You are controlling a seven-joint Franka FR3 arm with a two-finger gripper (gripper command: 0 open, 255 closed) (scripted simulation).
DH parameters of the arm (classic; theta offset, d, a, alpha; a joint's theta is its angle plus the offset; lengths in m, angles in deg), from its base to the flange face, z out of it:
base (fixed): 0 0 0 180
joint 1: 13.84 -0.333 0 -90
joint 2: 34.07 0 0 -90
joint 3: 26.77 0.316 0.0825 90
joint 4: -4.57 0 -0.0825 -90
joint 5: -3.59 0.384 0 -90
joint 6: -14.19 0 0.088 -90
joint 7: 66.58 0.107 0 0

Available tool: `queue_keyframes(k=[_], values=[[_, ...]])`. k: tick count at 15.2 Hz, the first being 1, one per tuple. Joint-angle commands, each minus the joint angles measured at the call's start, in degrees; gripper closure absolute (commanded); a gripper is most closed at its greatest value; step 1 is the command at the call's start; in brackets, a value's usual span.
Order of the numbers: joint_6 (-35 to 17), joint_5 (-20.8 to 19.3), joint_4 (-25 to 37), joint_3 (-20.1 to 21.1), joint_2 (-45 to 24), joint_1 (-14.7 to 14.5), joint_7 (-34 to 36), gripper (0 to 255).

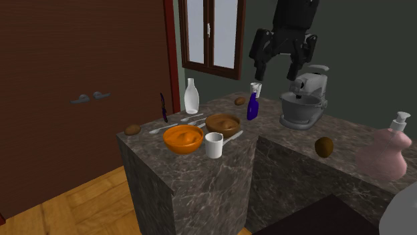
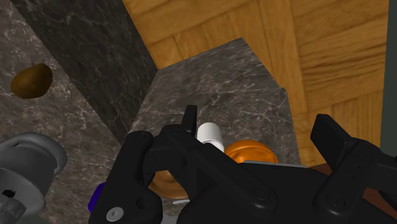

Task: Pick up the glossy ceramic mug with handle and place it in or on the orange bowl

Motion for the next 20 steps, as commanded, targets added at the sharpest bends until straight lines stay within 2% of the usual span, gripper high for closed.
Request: queue_keyframes(k=[1, 10, 20], values=[[0.0, 0.0, 0.0, 0.0, 0.0, 0.0, 0.0, 0], [-18.7, -1.0, -2.9, 1.7, -15.0, -0.3, -1.3, 0], [-36.2, -3.9, 2.0, 3.4, -36.5, 0.1, -1.0, 0]])
